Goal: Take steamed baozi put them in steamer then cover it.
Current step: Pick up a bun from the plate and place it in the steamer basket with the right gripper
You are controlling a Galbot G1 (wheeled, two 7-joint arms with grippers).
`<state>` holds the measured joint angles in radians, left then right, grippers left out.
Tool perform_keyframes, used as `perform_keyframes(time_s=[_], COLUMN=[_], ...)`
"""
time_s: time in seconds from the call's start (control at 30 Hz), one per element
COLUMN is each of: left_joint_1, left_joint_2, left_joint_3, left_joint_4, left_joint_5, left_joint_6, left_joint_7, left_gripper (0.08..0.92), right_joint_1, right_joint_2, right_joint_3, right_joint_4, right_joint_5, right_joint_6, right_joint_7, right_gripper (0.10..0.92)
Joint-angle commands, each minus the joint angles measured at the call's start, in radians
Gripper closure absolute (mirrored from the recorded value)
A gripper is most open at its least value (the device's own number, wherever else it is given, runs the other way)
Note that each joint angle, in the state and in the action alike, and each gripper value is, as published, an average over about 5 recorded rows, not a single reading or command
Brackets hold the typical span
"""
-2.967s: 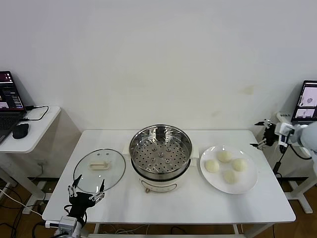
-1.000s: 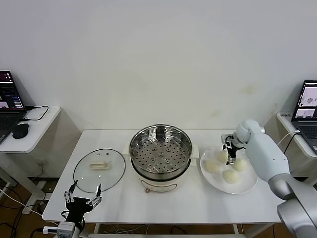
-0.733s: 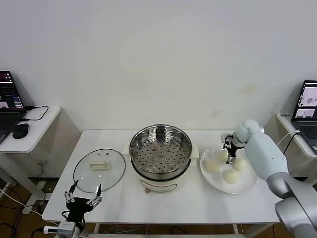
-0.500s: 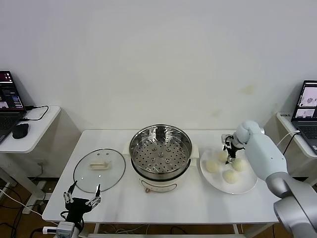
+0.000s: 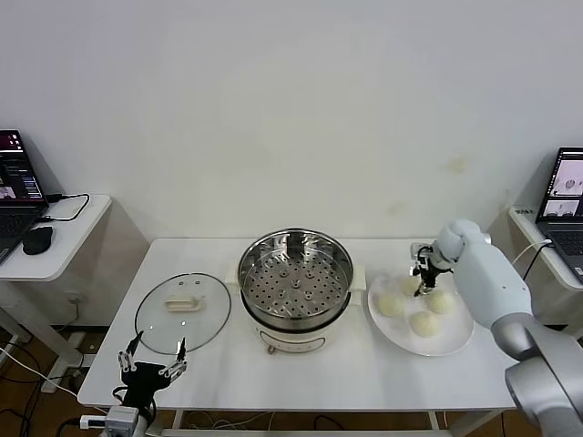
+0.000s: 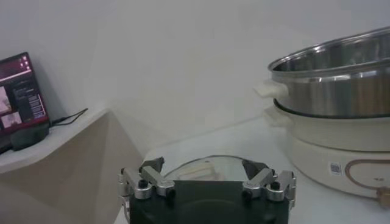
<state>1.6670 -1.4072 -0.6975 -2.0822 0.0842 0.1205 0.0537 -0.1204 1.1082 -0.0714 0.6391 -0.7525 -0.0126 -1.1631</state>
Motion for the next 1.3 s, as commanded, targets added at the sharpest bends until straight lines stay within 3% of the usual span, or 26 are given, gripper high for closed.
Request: perform_keyframes(time_s=[0.03, 0.37, 0.67, 0.93, 1.13, 1.3], left_joint_1=[-0.003, -0.010, -0.014, 0.005, 0.009, 0.007], left_joint_2=[0.001, 0.003, 0.006, 0.007, -0.004, -0.007], left_joint_3=[0.001, 0.004, 0.002, -0.009, -0.014, -0.017], left_joint_4=[0.002, -0.001, -0.006, -0.027, -0.030, -0.032], left_joint_5=[0.000, 0.005, 0.005, 0.002, 0.003, 0.006], left_joint_6=[0.001, 0.007, 0.010, 0.009, 0.009, 0.010], left_joint_7=[-0.001, -0.004, -0.015, -0.024, -0.026, -0.023], left_gripper=[0.177, 0.177, 0.177, 0.177, 0.177, 0.177], right_joint_1=[0.036, 0.357, 0.605, 0.599, 0.576, 0.550], right_joint_2=[-0.049, -0.114, 0.077, 0.270, 0.259, 0.233], right_joint_3=[-0.046, -0.393, -0.579, -0.557, -0.653, -0.689], right_joint_4=[0.082, 0.256, 0.176, -0.042, 0.078, 0.182], right_joint_5=[0.126, 0.447, 0.623, 0.688, 0.664, 0.516], right_joint_6=[-0.017, -0.082, -0.067, 0.410, 0.661, 0.807], right_joint_7=[-0.063, -0.174, -0.229, -0.270, -0.235, -0.170], right_gripper=[0.440, 0.440, 0.445, 0.448, 0.443, 0.440])
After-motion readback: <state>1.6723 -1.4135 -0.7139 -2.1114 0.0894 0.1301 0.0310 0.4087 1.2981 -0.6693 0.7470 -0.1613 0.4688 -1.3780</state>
